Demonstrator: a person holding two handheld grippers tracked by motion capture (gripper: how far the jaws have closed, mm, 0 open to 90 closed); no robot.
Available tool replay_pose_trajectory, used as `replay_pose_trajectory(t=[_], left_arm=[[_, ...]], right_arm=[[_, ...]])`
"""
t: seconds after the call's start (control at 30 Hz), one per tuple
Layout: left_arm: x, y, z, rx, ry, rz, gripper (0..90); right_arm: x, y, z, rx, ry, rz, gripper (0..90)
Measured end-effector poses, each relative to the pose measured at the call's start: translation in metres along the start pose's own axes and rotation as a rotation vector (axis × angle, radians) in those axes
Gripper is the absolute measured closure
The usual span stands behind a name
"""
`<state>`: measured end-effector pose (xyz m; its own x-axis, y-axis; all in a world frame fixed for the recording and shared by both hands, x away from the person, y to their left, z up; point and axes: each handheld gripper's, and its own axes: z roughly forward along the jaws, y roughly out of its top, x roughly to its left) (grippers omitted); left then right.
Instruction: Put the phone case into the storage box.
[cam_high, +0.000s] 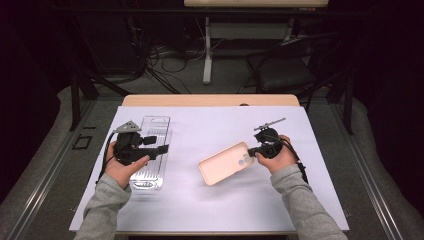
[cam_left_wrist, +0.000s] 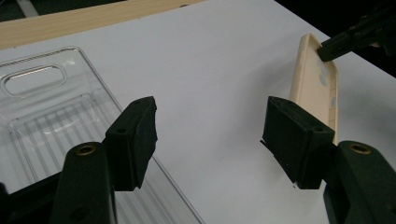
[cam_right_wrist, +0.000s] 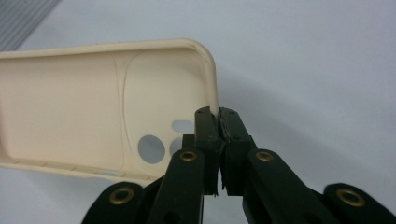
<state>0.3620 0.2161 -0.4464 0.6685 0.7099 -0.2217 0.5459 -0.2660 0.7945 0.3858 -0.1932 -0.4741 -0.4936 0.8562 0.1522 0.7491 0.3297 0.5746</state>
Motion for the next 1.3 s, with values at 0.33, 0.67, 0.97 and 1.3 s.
replay_pose_trajectory(t=[0.33, 0.67, 0.97, 1.3], left_arm=[[-0.006, 0.001, -0.001, -0.013, -0.016, 0.003, 35.8], [-0.01, 0.002, -0.004, -0.026, -0.027, -0.006, 35.6], [-0.017, 0.005, -0.005, -0.029, -0.05, 0.012, 35.6], [-0.028, 0.008, -0.004, -0.023, -0.086, 0.036, 35.6]], right_arm=[[0.02, -0.007, -0.008, -0.066, -0.014, -0.054, 87.8], [0.025, -0.017, -0.016, -0.117, -0.012, -0.066, 87.8], [0.032, -0.023, -0.018, -0.128, -0.048, -0.116, 87.8], [0.045, -0.025, -0.027, -0.208, -0.077, -0.177, 87.8]])
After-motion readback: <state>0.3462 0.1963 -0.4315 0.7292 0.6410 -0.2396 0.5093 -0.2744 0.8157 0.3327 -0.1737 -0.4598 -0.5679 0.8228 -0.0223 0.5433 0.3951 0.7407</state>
